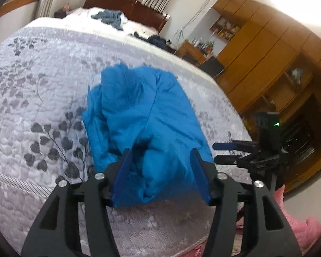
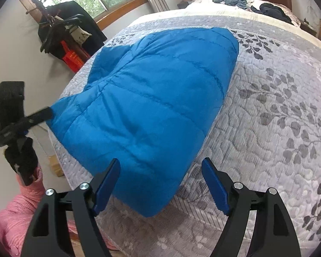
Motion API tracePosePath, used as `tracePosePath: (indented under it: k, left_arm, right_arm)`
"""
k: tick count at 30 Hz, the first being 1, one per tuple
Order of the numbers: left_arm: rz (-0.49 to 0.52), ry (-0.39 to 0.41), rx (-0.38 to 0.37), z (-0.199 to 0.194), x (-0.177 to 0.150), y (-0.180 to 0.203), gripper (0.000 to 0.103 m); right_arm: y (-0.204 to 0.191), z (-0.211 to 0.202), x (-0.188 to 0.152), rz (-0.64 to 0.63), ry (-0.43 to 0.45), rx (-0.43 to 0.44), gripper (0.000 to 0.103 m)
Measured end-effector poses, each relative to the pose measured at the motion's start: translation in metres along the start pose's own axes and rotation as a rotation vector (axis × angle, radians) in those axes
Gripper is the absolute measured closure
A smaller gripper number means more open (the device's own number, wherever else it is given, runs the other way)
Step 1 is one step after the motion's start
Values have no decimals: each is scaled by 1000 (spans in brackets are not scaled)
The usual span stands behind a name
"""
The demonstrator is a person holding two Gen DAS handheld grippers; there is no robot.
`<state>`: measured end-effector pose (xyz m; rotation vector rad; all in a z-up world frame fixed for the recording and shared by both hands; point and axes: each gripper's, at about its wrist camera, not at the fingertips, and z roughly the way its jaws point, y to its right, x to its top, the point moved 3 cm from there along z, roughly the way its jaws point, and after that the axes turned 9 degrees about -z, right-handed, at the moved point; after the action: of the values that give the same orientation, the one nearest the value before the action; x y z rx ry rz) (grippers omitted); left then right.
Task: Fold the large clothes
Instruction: 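Lift the jacket end with the left tool and fold it over the bundle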
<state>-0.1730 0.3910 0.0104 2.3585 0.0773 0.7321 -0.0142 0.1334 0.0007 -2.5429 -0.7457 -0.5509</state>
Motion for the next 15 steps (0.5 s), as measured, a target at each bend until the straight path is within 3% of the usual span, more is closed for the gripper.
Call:
tracePosePath:
  k: [1, 4, 15]
  left_arm:
    - [-9, -9, 3, 4, -1, -2, 71]
    - [-42, -21, -22, 5, -3, -6, 84]
    - [-159, -69, -65, 14, -38, -40, 88]
  right_arm:
    - [-1, 0, -1, -2, 1, 2, 24]
    - [-5, 2, -1, -13, 4, 12, 24]
    - [-3, 17, -3, -17, -28, 11, 24]
